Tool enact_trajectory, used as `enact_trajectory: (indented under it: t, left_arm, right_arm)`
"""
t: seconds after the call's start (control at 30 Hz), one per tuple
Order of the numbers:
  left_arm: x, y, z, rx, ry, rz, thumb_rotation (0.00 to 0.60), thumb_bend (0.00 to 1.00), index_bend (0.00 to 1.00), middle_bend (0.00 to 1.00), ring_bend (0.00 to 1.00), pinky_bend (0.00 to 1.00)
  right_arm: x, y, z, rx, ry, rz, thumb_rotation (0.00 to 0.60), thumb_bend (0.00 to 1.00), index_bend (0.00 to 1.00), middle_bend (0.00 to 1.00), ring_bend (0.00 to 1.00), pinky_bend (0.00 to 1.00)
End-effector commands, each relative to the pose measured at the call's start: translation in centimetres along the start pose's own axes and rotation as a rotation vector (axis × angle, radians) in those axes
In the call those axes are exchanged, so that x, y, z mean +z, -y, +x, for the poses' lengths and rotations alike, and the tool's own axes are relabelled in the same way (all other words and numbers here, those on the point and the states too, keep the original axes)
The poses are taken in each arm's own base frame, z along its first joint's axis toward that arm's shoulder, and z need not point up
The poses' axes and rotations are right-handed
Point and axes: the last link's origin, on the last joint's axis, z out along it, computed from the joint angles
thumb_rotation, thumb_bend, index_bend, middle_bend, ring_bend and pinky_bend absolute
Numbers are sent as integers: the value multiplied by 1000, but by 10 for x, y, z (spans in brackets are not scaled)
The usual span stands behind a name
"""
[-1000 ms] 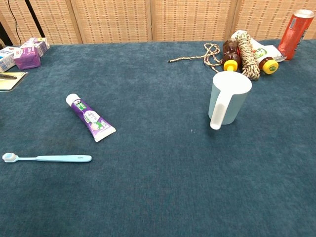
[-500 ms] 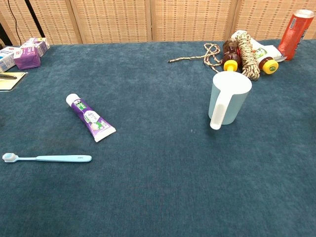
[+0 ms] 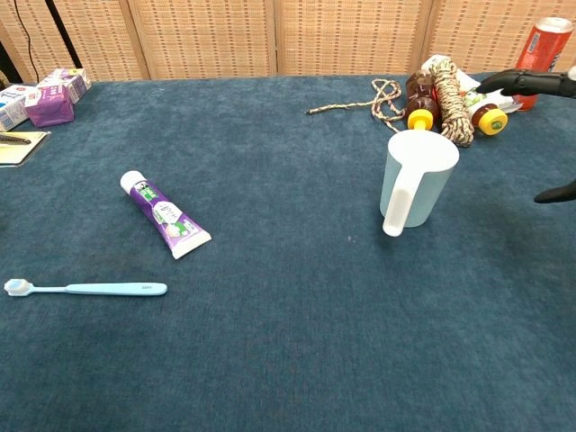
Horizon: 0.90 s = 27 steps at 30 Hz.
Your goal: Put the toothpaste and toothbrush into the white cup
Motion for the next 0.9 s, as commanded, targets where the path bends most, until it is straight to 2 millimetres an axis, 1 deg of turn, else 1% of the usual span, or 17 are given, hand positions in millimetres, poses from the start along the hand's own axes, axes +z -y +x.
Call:
enact_trajectory:
  t: [0.03, 0.17, 0.23, 0.37, 0.6, 0.67, 0.7, 0.77, 0.8, 0.87, 0.9]
  left_arm:
    - [0, -1, 0, -1, 0, 2, 600, 49, 0, 0, 0, 0]
    - [1, 0, 0, 2, 1, 8, 600, 49, 0, 0, 0, 0]
    - [2, 0, -1, 1, 5, 12, 600, 49, 0, 0, 0, 0]
    - [2, -1, 1, -9, 3, 6, 600, 49, 0, 0, 0, 0]
    - [-4, 0, 8, -30, -1, 8, 600, 49, 0, 0, 0, 0]
    - [-6, 1, 12, -30, -12, 10, 600, 49, 0, 0, 0, 0]
    - [-7, 2, 14, -29, -20, 15, 600, 49, 0, 0, 0, 0]
    - [-9, 2, 16, -33, -28, 18, 600, 49, 0, 0, 0, 0]
    - [-11, 2, 16, -39, -28, 19, 600, 49, 0, 0, 0, 0]
    - [-13, 3, 17, -44, -27, 19, 600, 49, 0, 0, 0, 0]
    - [-13, 3, 18, -45, -28, 19, 600, 49, 0, 0, 0, 0]
  right_arm:
    - [20, 6, 0, -14, 43, 32, 600, 0, 0, 0, 0, 0]
    - [38, 9, -2, -47, 106, 43, 600, 0, 0, 0, 0, 0]
    - [44, 10, -3, -57, 139, 44, 600, 0, 0, 0, 0, 0]
    - [53, 14, -5, -62, 190, 49, 600, 0, 0, 0, 0, 0]
    - [66, 20, -11, -68, 219, 60, 600, 0, 0, 0, 0, 7]
    - [70, 22, -12, -65, 223, 63, 600, 0, 7, 0, 0, 45]
    - [72, 23, -13, -66, 224, 64, 600, 0, 28, 0, 0, 94]
    - [75, 24, -14, -68, 218, 66, 600, 3, 77, 16, 0, 158]
    - [77, 25, -15, -69, 213, 67, 600, 23, 120, 46, 6, 198]
    - [79, 26, -17, -66, 202, 69, 600, 96, 202, 126, 47, 262]
    - [79, 27, -18, -62, 195, 70, 600, 157, 249, 178, 95, 304]
